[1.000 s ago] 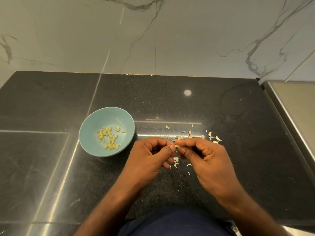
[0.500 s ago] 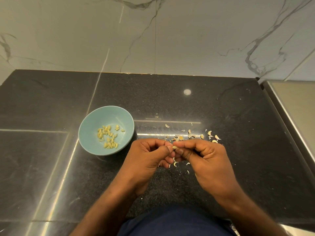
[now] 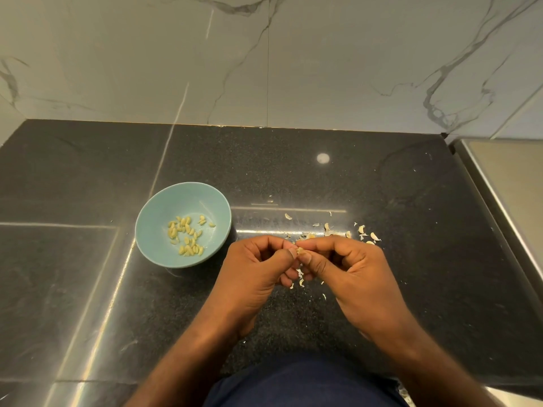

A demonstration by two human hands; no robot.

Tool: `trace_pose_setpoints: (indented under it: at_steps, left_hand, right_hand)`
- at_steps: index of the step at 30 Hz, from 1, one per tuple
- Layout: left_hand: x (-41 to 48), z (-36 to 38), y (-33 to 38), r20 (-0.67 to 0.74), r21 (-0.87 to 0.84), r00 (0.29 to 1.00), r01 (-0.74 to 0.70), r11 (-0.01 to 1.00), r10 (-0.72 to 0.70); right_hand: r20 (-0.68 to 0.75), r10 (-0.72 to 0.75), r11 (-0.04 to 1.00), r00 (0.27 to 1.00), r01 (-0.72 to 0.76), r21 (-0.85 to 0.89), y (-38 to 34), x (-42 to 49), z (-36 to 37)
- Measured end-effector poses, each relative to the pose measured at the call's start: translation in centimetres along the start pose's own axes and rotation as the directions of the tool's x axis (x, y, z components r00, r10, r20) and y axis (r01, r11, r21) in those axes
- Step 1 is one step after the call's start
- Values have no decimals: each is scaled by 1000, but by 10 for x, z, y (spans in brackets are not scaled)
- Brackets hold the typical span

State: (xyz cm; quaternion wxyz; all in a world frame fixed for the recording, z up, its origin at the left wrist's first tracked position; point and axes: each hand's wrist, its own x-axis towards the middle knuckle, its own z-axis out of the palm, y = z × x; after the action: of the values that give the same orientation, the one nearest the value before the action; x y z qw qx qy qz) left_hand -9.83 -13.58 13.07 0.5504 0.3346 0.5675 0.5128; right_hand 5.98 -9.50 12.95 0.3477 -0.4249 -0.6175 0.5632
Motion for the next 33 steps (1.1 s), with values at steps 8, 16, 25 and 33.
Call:
trace_pose_setpoints:
  at_steps: [8, 16, 25, 33]
  left_hand:
    - [1, 2, -2, 2, 6, 1000, -3, 1000, 3]
    - [3, -3, -2, -81, 15, 997, -13, 1000, 14]
    - [4, 4, 1, 54, 264, 983, -182, 947, 174]
    - [5, 3, -2, 29, 264, 989, -149, 953, 146]
  right_hand:
    - [-10, 85, 949, 996, -78, 307, 2, 1, 5]
    - [-99, 178, 832, 979, -96, 546, 1, 8, -1]
    - [-93, 33, 985, 995, -16, 172, 1, 5, 0]
    - [-136, 37, 988, 990, -16, 150, 5, 7, -3]
